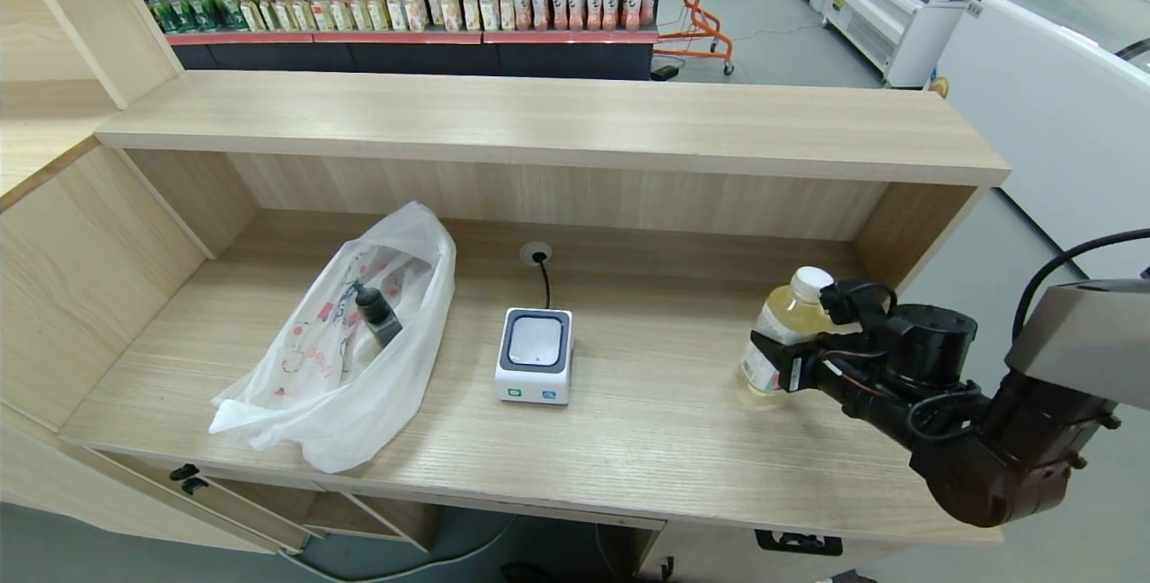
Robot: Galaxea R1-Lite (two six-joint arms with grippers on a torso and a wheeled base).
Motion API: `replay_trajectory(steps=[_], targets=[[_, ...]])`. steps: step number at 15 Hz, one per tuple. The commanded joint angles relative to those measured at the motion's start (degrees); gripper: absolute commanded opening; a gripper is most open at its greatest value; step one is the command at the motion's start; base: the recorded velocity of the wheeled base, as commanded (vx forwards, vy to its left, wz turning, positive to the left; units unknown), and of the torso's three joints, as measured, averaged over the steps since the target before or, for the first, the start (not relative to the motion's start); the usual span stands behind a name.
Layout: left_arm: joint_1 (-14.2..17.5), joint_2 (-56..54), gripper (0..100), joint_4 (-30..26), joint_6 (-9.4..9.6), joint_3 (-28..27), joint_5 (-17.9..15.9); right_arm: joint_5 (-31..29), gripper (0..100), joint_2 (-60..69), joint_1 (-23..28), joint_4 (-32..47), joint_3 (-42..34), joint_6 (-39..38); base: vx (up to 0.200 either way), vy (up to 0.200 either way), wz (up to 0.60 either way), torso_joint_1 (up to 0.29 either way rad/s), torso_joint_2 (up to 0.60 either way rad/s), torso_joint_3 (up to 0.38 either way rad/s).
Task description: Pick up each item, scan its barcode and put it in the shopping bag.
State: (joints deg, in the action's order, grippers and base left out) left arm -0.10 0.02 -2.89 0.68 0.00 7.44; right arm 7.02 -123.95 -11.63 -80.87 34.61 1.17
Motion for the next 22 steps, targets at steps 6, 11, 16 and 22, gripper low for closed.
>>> replay_trajectory(steps=[6, 11, 16, 22], targets=[[0.0, 0.0, 100, 0.0, 0.02, 0.0, 0.0, 43.5, 0, 38.3, 0.6, 28.8, 1.5, -14.2, 0.0, 0.0, 0.0, 0.0, 0.0, 0.0], [0.0, 0.0, 100, 0.0, 0.02, 0.0, 0.0, 44.5, 0, 42.1, -8.5, 30.5, 1.2, -27.8, 0.0, 0.0, 0.0, 0.0, 0.0, 0.0], [0.0, 0.0, 100, 0.0, 0.02, 0.0, 0.0, 44.3, 0, 44.6, -11.9, 36.5, 0.4, -28.0, 0.0, 0.0, 0.0, 0.0, 0.0, 0.0], [0.0, 0.0, 100, 0.0, 0.02, 0.0, 0.0, 36.2, 0, 45.4, -18.5, 39.7, 0.1, -28.2, 0.0, 0.0, 0.0, 0.0, 0.0, 0.0]])
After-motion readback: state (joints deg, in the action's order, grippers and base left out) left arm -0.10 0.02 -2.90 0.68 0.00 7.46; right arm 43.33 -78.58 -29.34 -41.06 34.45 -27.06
